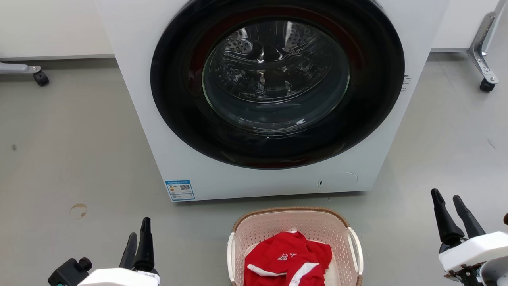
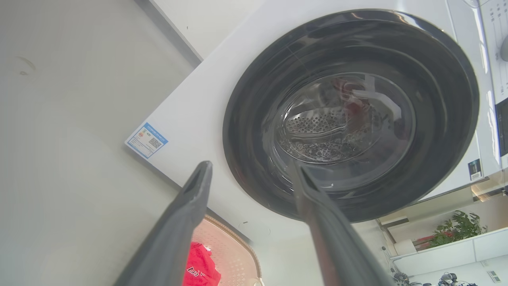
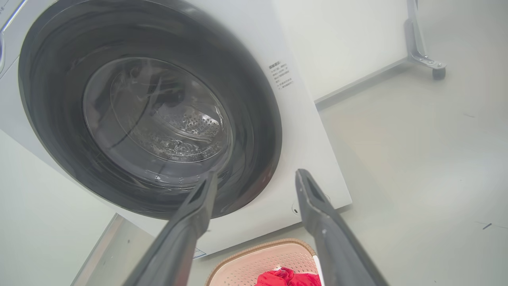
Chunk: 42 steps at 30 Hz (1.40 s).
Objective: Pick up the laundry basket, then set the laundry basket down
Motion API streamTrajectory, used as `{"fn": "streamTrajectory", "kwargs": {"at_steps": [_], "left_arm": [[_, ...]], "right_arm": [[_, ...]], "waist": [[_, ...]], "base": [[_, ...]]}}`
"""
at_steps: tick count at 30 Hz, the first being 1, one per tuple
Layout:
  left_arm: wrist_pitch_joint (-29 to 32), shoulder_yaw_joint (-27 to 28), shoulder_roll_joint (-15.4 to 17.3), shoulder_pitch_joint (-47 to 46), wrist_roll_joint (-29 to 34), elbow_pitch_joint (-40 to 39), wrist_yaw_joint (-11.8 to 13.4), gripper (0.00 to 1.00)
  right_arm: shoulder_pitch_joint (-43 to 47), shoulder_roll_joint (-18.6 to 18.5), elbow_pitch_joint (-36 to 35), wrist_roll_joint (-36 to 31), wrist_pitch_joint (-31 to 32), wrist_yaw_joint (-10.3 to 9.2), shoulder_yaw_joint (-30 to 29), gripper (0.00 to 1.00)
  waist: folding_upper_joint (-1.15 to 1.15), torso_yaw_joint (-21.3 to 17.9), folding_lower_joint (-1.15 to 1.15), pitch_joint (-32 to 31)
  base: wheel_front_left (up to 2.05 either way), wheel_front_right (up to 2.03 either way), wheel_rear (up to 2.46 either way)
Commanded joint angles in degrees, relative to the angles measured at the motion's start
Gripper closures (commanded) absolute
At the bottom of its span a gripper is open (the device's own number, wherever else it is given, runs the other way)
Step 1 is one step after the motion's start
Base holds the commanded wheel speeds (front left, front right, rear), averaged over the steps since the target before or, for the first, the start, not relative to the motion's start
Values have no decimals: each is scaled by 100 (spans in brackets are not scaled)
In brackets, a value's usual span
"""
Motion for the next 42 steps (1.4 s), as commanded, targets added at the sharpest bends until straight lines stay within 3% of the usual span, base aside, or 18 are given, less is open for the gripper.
{"fn": "streamTrajectory", "kwargs": {"at_steps": [1, 42], "left_arm": [[-56, 57, 66, -255, 138, -120, 26, 0], [-744, -33, 97, -254, 3091, -34, -82, 0]], "right_arm": [[-130, -191, -178, -149, -94, 21, 69, 0], [140, -351, -208, -2120, -782, 31, 250, 0]], "waist": [[0, 0, 0, -2], [0, -62, 0, -57]], "base": [[0, 0, 0], [0, 0, 0]]}}
